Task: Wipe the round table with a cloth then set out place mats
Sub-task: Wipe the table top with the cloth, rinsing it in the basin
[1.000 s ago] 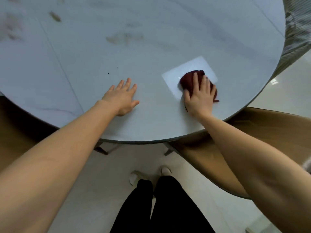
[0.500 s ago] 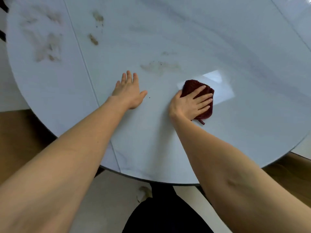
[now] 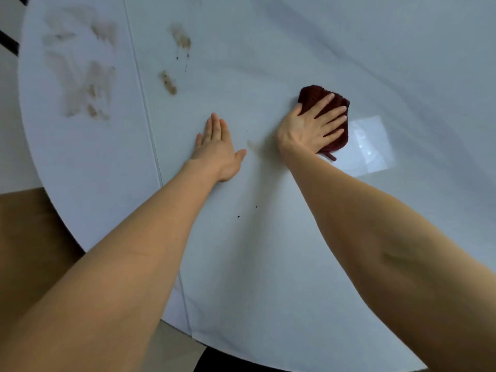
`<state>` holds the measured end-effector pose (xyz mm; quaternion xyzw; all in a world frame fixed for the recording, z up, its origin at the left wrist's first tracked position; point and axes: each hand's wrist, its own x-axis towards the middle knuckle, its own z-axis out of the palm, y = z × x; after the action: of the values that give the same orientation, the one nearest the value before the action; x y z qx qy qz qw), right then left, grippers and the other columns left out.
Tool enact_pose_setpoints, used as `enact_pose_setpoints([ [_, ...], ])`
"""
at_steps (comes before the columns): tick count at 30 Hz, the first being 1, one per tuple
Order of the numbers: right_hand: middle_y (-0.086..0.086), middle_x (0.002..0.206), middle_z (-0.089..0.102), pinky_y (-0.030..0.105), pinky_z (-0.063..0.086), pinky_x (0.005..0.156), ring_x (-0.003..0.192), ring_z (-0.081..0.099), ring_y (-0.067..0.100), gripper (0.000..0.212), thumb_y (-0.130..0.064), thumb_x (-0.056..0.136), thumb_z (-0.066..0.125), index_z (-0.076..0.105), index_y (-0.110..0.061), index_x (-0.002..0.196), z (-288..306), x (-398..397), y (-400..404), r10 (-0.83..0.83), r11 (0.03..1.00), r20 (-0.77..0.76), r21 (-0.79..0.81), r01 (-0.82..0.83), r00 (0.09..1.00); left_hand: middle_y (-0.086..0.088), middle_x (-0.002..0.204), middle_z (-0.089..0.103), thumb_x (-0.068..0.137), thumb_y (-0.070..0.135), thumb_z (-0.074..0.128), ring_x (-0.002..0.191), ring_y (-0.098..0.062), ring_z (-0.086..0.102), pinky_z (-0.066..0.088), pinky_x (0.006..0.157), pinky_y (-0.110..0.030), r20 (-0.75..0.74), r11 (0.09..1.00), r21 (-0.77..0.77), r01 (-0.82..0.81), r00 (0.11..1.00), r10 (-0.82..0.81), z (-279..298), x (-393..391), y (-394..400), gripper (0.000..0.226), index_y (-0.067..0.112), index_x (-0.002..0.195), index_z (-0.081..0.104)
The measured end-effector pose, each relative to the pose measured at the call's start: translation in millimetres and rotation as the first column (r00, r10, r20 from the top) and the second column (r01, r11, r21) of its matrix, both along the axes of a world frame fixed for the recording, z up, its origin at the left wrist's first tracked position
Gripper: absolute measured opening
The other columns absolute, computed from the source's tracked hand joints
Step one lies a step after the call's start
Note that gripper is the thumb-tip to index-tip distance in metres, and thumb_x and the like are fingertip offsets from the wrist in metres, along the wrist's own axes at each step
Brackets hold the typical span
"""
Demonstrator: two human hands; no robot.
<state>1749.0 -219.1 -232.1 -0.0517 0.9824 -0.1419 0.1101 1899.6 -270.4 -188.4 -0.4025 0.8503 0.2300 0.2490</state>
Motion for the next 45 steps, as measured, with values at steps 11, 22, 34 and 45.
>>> enact_pose_setpoints([
  [11,0.006,0.163,0.006,0.04,0.001,0.121,0.149,0.005,0.026,0.065,-0.044,0.094,0.037,0.012,-0.038,0.153,-0.2,-36.7,26.3,0.926,0.377,-0.053,0.042,-0.925,0.375,-0.019,0.158,-0.016,0.101,0.048,0.028,0.148,-0.027,-0.011,0.001,0.119,-0.04,0.032,0.986,-0.096,-0.139,0.989,0.143,-0.3,-7.7,0.0,0.08,-0.004,0.149,-0.007],
  [22,0.005,0.163,0.005,0.038,0.001,0.121,0.149,0.005,0.025,0.069,-0.046,0.087,0.027,0.014,-0.034,0.154,9.7,23.7,220.0,0.818,0.573,0.028,0.04,-0.819,0.574,-0.014,0.159,-0.014,0.102,0.043,0.028,0.148,-0.023,-0.011,-0.004,0.12,-0.037,-0.139,0.981,-0.065,0.183,0.972,-0.191,28.0,-43.5,77.6,0.073,0.0,0.151,-0.006],
  [34,0.018,0.161,-0.002,0.047,-0.004,0.118,0.149,-0.002,0.034,0.07,-0.044,0.098,0.035,0.001,-0.022,0.155,-0.3,45.5,203.1,-0.315,0.946,-0.041,0.062,0.317,0.948,-0.008,0.16,-0.014,0.102,0.043,0.028,0.148,-0.024,-0.009,-0.003,0.12,-0.043,-0.054,0.88,-0.136,0.456,0.883,-0.466,15.7,-88.7,95.9,0.07,0.011,0.153,-0.008],
  [45,0.007,0.163,0.006,0.039,-0.002,0.121,0.149,0.003,0.024,0.064,-0.039,0.095,0.037,0.013,-0.033,0.154,3.0,-79.7,148.4,0.516,0.855,-0.075,-0.007,-0.518,0.853,-0.006,0.161,-0.012,0.103,0.041,0.024,0.149,-0.023,-0.004,0.001,0.119,-0.041,-0.023,0.899,-0.063,0.433,0.9,-0.435,-0.3,-118.1,79.2,0.066,0.008,0.153,-0.004],
])
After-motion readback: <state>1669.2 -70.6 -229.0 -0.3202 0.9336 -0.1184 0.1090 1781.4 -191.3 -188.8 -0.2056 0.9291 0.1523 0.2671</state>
